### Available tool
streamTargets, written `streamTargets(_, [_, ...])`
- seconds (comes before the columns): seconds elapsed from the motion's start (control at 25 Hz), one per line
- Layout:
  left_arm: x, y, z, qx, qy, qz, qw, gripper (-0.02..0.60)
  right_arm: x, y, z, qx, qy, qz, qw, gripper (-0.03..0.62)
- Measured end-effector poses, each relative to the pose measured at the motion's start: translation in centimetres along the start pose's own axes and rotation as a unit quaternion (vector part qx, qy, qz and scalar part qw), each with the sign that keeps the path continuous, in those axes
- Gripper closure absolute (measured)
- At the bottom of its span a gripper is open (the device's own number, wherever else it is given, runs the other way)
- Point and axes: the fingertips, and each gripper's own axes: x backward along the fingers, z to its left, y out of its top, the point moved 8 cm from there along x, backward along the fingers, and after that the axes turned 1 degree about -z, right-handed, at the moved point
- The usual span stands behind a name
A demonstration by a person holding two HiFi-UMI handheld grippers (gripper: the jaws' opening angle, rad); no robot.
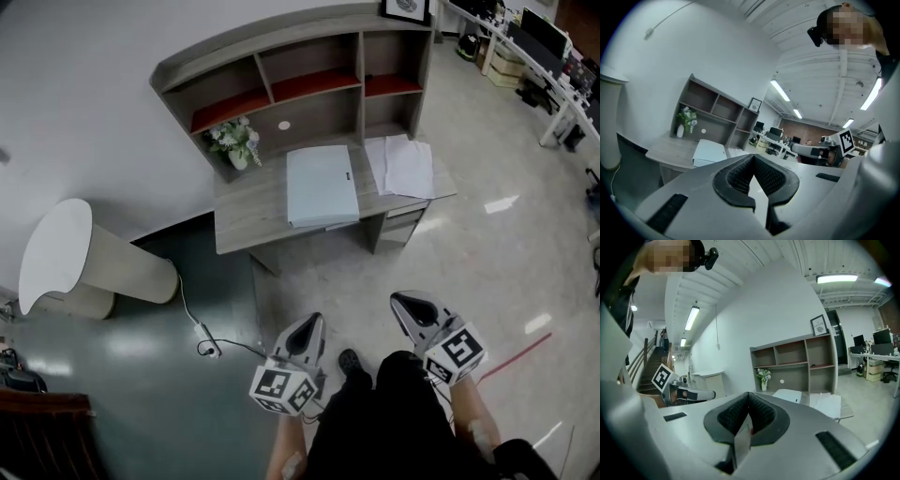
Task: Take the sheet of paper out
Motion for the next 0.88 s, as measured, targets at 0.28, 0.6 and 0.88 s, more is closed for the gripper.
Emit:
streamTargets(0.28, [-2.9,0.4,2.0,-0.015,-0.016,0.029,0.9993,0.569,-2.0,-0.3,-1.5,-0.015,-0.028,0.019,0.999,0.58])
streamTargets(0.6, [-7.8,1.6,4.3,-0.02,-0.013,0.031,0.9992,0.569,-5.9,-0.3,-5.8,-0.016,-0.028,0.018,0.999,0.58])
streamTargets(0.88, [-14.4,4.9,6.2,-0.062,0.019,0.038,0.9972,0.568,-10.7,2.0,-12.1,-0.014,-0.016,0.001,1.0,0.58])
